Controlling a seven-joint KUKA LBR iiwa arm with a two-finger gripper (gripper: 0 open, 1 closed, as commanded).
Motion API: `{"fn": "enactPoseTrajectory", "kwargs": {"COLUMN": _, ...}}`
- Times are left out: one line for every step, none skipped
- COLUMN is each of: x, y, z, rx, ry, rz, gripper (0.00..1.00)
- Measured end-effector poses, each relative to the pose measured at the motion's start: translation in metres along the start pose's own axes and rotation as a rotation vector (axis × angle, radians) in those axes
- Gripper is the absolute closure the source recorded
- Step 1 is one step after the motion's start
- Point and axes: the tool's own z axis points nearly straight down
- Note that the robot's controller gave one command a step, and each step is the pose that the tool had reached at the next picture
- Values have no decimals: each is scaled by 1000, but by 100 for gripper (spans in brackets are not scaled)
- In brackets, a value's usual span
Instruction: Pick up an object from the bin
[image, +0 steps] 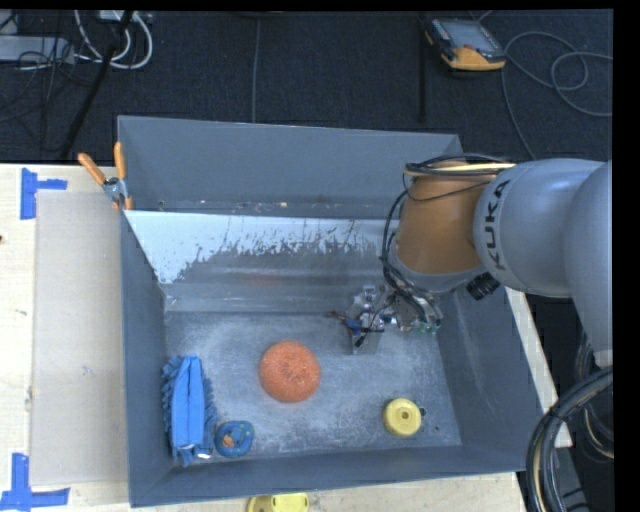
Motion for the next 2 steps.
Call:
{"fn": "enactPoseTrajectory", "kwargs": {"x": 0, "y": 0, "z": 0, "rx": 0, "ry": 0, "rz": 0, "gripper": 100}}
{"fn": "enactPoseTrajectory", "kwargs": {"x": 1, "y": 0, "z": -3, "rx": 0, "ry": 2, "rz": 0, "gripper": 100}}
